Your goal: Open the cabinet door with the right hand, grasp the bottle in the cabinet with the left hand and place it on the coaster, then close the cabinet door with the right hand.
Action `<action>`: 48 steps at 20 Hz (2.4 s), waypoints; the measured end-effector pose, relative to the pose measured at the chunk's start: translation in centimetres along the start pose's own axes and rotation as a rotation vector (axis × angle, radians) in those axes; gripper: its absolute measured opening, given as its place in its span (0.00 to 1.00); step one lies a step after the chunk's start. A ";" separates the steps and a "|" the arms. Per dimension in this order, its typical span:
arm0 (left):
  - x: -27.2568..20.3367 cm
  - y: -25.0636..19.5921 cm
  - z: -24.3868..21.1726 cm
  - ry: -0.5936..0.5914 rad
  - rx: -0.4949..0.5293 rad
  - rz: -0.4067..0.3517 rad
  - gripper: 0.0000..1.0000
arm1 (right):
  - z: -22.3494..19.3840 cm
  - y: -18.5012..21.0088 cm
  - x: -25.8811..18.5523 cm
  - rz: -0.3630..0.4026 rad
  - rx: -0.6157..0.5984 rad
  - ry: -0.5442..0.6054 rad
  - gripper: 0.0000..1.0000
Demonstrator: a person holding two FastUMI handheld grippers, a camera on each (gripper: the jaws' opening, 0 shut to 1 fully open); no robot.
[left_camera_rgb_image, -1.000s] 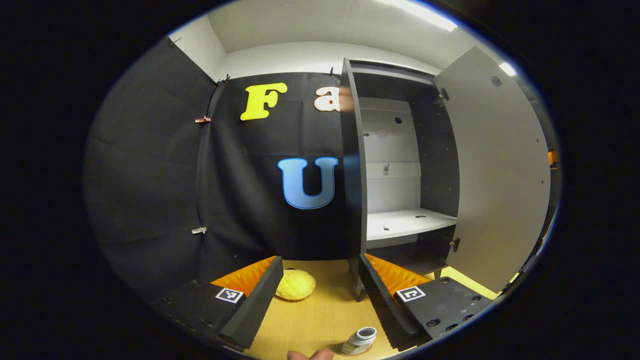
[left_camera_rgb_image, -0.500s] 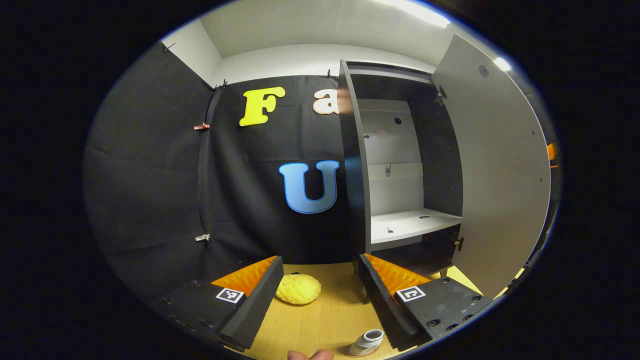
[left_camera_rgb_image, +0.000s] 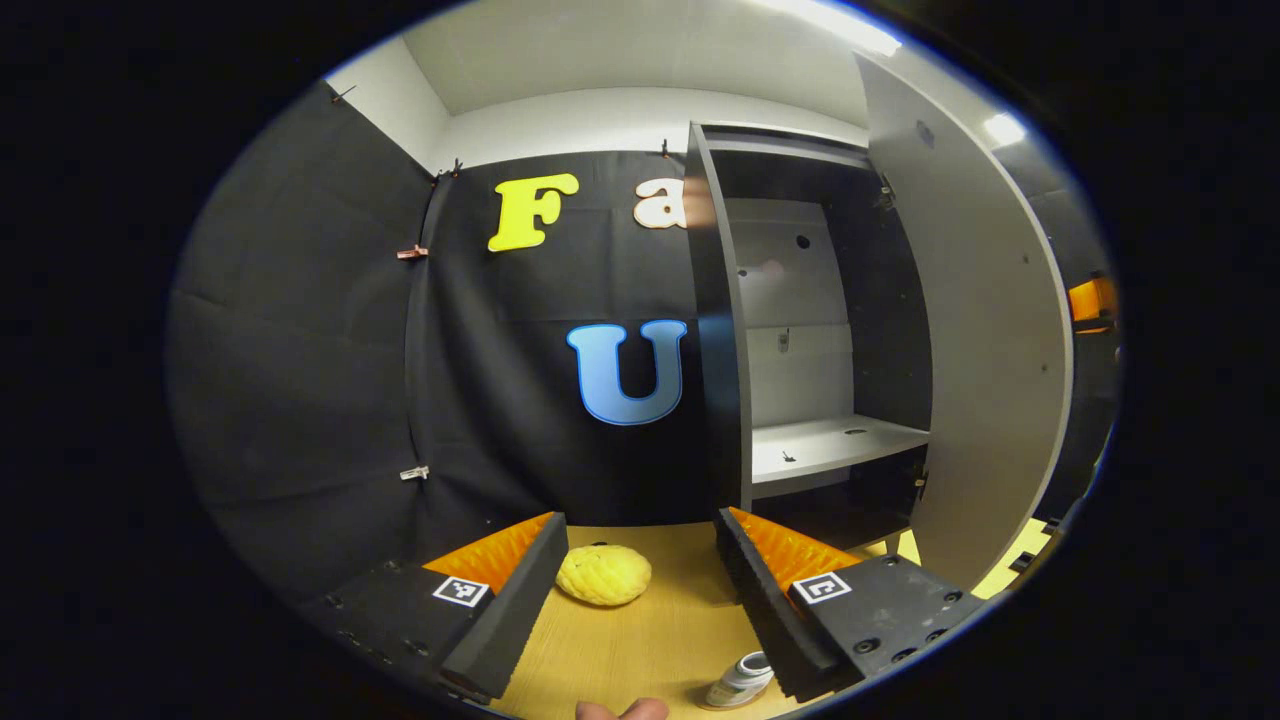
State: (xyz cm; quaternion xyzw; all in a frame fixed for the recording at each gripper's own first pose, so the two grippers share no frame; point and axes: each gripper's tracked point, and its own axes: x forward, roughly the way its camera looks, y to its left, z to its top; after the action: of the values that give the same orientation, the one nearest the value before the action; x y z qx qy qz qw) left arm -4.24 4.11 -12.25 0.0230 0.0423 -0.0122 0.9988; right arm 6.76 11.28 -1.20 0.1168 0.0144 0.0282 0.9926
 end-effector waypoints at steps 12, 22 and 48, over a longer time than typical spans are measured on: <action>0.0 0.3 0.9 -0.012 -0.021 0.011 0.95 | -2.5 6.6 4.3 0.103 -0.045 0.035 0.98; 0.5 -0.8 2.3 -0.002 -0.022 0.004 0.95 | -3.3 2.1 3.2 -0.001 -0.129 0.034 0.98; 1.1 -2.4 4.7 -0.015 -0.021 0.015 0.94 | -5.1 -1.0 2.1 -0.082 -0.202 0.038 0.97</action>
State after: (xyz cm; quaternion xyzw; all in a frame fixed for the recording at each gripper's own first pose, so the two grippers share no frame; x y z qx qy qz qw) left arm -2.80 1.50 -7.73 0.0125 0.0349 -0.0044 0.9993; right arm 8.75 11.58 -6.48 0.0150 0.0352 -0.0091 0.9992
